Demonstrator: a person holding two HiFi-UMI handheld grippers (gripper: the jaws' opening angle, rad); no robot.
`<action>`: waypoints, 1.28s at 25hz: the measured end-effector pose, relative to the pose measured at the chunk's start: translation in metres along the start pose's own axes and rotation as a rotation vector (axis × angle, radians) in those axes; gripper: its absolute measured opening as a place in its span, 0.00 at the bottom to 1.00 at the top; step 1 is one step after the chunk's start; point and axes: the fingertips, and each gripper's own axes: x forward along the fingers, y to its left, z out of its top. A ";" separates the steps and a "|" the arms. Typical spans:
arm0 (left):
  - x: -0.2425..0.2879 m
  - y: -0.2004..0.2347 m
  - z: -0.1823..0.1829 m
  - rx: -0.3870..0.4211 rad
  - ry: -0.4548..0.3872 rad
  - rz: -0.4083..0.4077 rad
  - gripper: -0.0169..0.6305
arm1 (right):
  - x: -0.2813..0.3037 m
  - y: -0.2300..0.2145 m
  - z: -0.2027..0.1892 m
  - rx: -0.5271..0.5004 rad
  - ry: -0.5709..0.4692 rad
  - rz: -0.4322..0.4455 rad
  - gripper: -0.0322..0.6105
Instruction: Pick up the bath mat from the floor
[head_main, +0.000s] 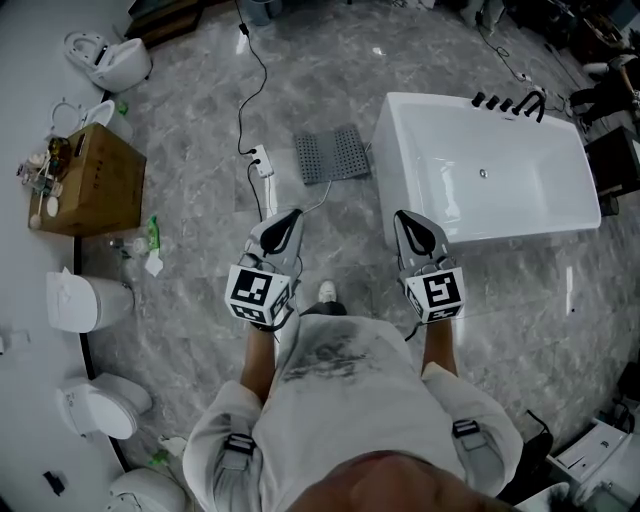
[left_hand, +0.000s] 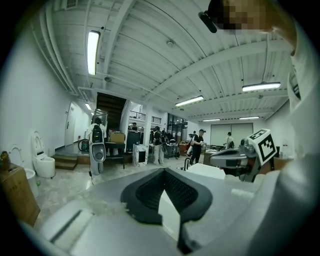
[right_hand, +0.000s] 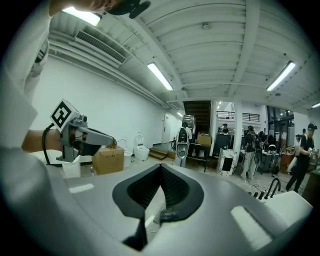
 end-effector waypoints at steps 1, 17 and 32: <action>0.004 0.009 0.001 0.001 0.000 -0.002 0.03 | 0.009 -0.002 0.001 -0.002 0.003 -0.005 0.05; 0.069 0.095 0.003 -0.033 -0.013 -0.015 0.03 | 0.108 -0.025 0.011 -0.014 0.018 -0.033 0.05; 0.178 0.160 0.030 -0.019 0.002 0.043 0.03 | 0.218 -0.107 0.022 -0.002 0.005 0.031 0.05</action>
